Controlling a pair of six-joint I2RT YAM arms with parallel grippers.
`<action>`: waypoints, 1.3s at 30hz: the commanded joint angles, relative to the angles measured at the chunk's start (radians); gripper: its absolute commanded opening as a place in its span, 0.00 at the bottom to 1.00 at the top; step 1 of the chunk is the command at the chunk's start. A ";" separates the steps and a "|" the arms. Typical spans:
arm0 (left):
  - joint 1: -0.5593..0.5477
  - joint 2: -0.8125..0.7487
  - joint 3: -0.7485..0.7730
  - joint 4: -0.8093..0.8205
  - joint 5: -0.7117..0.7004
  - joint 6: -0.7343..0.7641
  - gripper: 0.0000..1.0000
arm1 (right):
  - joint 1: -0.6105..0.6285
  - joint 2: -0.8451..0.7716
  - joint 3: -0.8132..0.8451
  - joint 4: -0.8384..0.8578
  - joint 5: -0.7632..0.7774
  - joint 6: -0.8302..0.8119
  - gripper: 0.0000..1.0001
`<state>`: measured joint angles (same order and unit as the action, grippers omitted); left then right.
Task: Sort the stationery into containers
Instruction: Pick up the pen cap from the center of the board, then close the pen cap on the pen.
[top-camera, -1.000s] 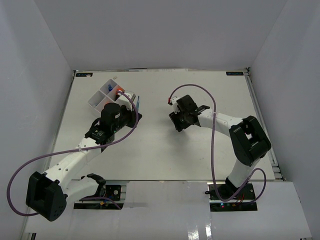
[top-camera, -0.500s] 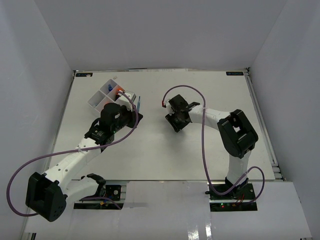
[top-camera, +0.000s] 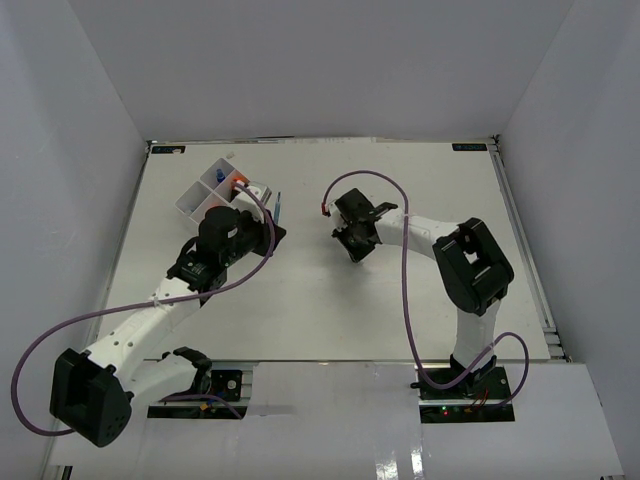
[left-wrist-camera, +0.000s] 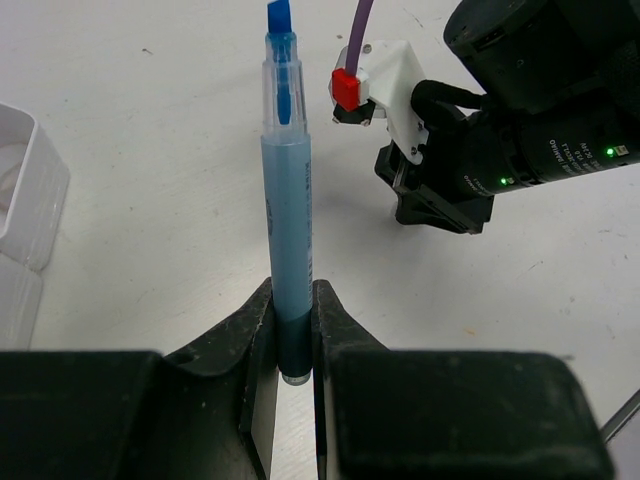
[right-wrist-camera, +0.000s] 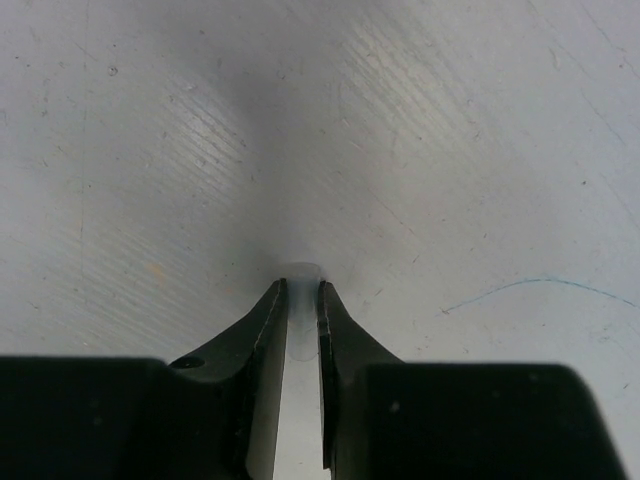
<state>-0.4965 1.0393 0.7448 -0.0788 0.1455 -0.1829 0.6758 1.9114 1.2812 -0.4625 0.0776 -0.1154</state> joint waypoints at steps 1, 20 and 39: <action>0.004 -0.045 -0.012 0.028 0.048 0.016 0.00 | 0.007 -0.084 0.030 -0.021 -0.050 0.013 0.08; 0.004 -0.148 -0.099 0.220 0.463 0.089 0.00 | 0.027 -0.670 -0.207 0.955 -0.424 0.430 0.08; 0.004 -0.150 -0.111 0.255 0.480 0.077 0.00 | 0.097 -0.604 -0.275 1.263 -0.483 0.546 0.08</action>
<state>-0.4965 0.9104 0.6453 0.1452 0.6117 -0.1047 0.7635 1.2980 1.0172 0.7094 -0.3859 0.4088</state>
